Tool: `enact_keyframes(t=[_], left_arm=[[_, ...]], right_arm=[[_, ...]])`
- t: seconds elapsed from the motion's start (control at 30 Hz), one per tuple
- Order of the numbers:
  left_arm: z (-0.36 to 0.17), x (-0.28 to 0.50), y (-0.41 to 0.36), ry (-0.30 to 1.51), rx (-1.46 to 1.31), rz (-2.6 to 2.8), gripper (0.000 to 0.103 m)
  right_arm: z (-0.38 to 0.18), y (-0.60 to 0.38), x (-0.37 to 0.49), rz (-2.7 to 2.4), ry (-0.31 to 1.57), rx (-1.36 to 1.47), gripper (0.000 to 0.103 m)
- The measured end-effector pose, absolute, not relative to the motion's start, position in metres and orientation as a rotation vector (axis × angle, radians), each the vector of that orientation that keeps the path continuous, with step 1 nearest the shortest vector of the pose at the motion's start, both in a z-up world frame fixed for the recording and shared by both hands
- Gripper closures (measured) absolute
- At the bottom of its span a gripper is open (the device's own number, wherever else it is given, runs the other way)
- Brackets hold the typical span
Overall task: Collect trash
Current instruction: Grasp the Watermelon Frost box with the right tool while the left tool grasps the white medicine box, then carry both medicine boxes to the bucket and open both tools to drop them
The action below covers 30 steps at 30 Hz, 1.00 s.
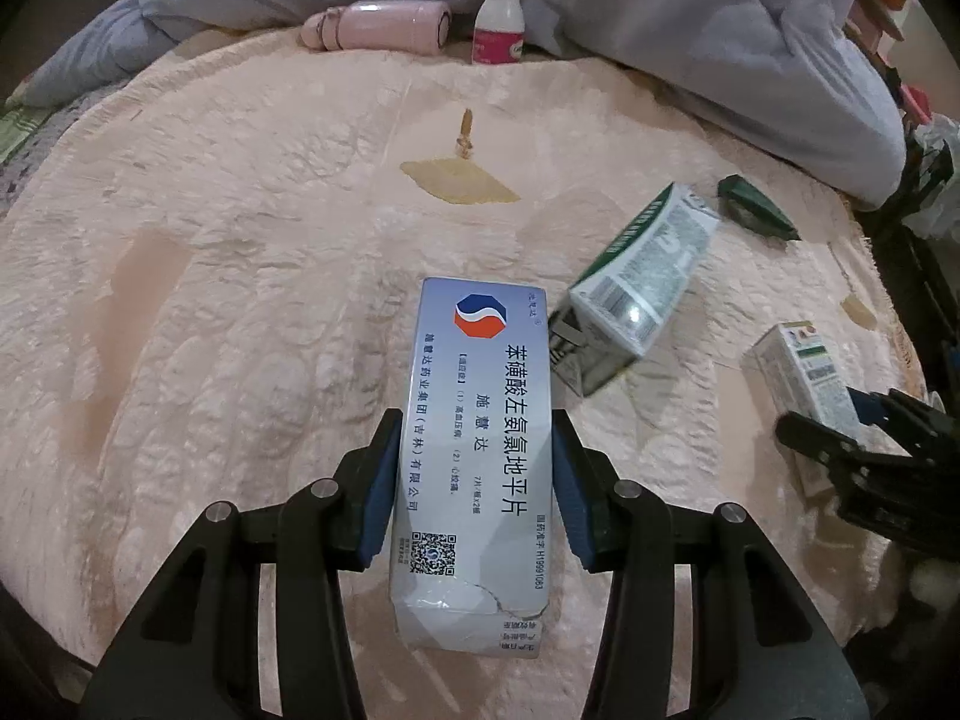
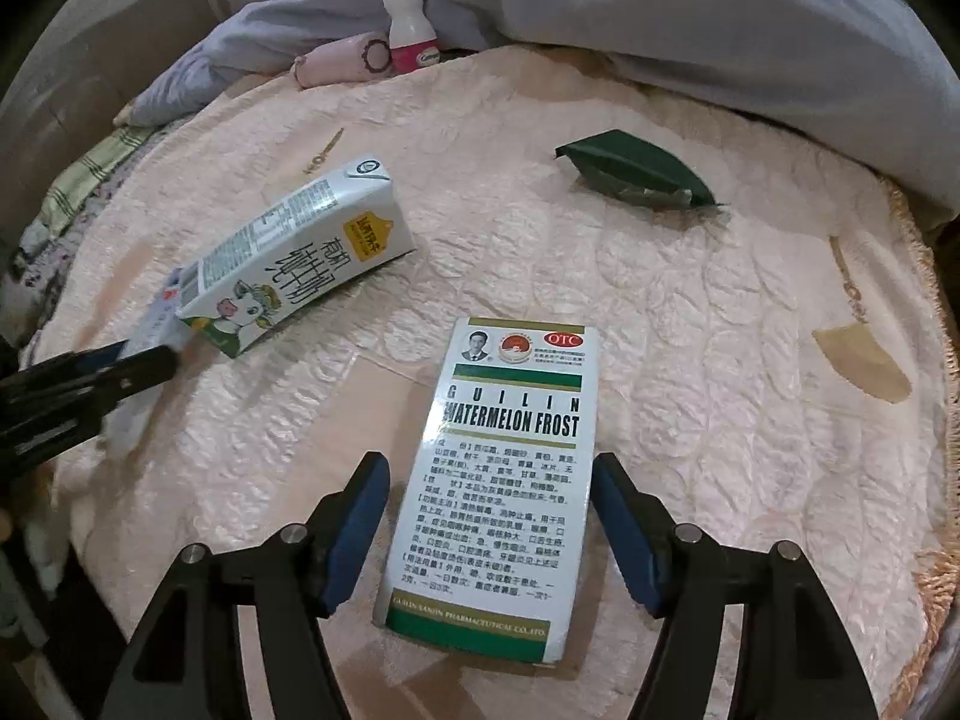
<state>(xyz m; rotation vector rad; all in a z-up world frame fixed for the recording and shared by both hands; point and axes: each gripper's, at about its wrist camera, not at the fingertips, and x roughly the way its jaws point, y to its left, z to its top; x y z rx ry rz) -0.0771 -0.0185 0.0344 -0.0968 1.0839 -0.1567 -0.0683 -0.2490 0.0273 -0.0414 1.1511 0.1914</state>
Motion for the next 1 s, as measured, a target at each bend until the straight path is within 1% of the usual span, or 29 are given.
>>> enact_keyframes(t=[0.07,0.1,0.37,0.57,0.73,1.0], left_arm=[[0.04,-0.083,-0.019,1.073,-0.093,-0.163,0.058],[0.043,-0.086,-0.02,1.067,-0.088,-0.163,0.058],[0.063,-0.106,-0.025,1.019,-0.077,-0.164,0.058],[0.089,-0.122,-0.038,0.965,-0.054,-0.198,0.058],[0.109,-0.131,-0.061,0.916,-0.011,-0.234,0.058],[0.122,-0.133,-0.111,0.884,0.043,-0.312,0.058]], right_arm=[[0.028,-0.252,-0.07,0.183,1.13,-0.031,0.05],[0.029,-0.253,-0.072,0.184,1.125,-0.02,0.053],[0.046,-0.256,-0.092,0.217,1.081,-0.028,0.054],[0.067,-0.265,-0.113,0.227,1.038,0.005,0.054],[0.087,-0.278,-0.128,0.22,0.995,0.05,0.054],[0.11,-0.309,-0.159,0.161,0.932,0.084,0.054]])
